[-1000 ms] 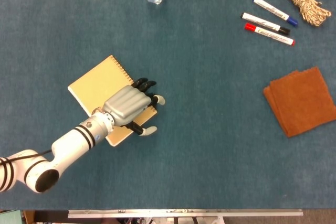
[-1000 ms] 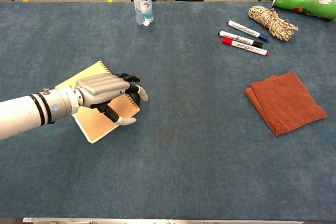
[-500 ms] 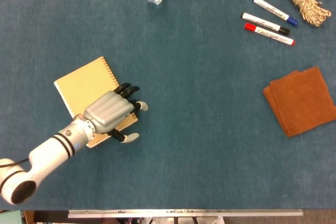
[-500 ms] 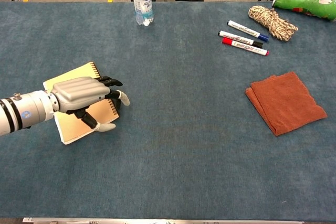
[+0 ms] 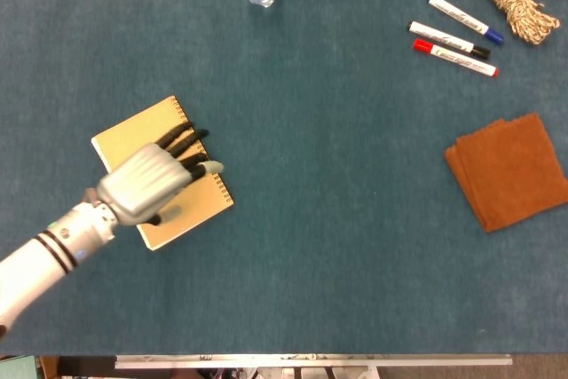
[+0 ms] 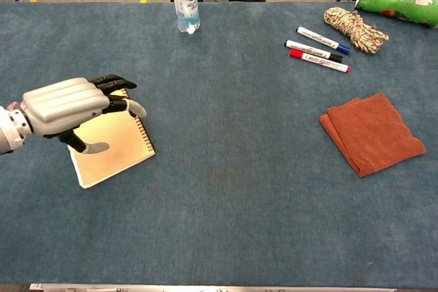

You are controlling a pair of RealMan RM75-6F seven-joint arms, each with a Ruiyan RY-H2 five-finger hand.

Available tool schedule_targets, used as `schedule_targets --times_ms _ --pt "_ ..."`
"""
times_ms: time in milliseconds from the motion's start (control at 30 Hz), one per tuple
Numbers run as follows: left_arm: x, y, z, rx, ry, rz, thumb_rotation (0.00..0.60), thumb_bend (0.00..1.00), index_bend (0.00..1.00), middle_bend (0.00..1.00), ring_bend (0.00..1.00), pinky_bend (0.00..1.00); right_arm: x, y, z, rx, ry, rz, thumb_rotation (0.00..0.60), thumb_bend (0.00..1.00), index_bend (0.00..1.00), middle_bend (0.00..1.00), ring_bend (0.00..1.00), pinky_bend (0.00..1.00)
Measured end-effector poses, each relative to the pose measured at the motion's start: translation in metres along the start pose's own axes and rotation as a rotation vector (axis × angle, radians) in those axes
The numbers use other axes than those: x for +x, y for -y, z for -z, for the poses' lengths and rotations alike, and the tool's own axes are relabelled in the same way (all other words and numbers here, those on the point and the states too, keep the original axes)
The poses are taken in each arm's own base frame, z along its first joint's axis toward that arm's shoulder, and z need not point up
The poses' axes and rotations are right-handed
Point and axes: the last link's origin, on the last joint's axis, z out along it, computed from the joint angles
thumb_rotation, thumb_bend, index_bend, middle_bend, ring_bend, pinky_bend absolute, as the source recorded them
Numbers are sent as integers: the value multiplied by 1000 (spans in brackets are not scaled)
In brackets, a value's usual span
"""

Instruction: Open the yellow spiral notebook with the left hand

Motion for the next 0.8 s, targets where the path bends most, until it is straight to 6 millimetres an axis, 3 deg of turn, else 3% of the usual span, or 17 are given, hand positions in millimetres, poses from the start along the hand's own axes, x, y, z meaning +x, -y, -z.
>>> schedule_targets --times_ms 400,800 --pt "-26 49 28 40 -42 -128 600 261 193 186 7 0 0 9 0 14 9 10 600 192 378 298 185 298" --pt "-61 74 42 -1 -128 -119 600 262 121 128 0 0 0 14 0 16 9 18 600 192 378 298 185 298"
